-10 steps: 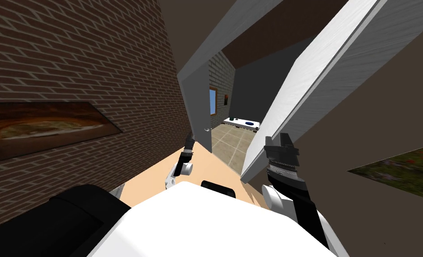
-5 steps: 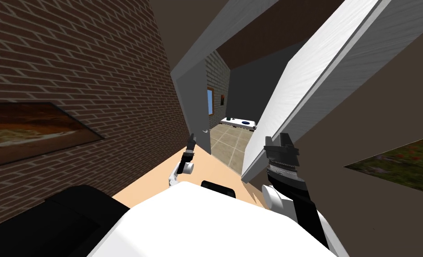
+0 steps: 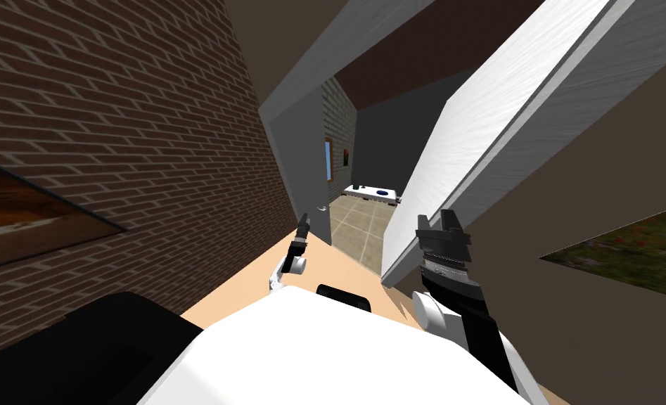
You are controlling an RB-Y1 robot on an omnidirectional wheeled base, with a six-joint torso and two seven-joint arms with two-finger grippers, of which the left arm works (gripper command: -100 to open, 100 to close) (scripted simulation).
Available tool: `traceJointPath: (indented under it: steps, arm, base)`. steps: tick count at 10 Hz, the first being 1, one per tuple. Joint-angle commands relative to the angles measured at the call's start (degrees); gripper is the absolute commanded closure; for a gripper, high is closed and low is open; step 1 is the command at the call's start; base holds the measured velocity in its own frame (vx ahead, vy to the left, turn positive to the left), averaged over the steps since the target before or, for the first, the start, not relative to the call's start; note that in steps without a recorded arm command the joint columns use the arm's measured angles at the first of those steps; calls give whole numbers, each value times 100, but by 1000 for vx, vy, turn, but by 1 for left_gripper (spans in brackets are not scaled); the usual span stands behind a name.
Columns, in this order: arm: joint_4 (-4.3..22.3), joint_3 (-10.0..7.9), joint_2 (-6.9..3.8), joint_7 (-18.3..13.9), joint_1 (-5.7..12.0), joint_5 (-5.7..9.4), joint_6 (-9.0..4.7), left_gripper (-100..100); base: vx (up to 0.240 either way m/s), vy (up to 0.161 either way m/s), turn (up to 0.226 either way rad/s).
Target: Push the door open
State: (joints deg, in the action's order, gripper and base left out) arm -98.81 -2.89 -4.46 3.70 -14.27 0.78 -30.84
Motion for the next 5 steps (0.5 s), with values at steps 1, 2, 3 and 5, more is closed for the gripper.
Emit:
traceJointPath:
  steps: [1,2,3,5]
  arm:
    - [257,-15,-12,2,105,19,-58,-100]
    - [446,-23,-16,2,172,35,-101,-100]
    - [634,-30,-21,2,240,51,-144,-100]
    - [977,-44,-29,2,375,82,-229,-100]
  base:
    - [27,66,-96]
    - [42,93,-140]
    - [69,108,-162]
    - [50,136,-178]
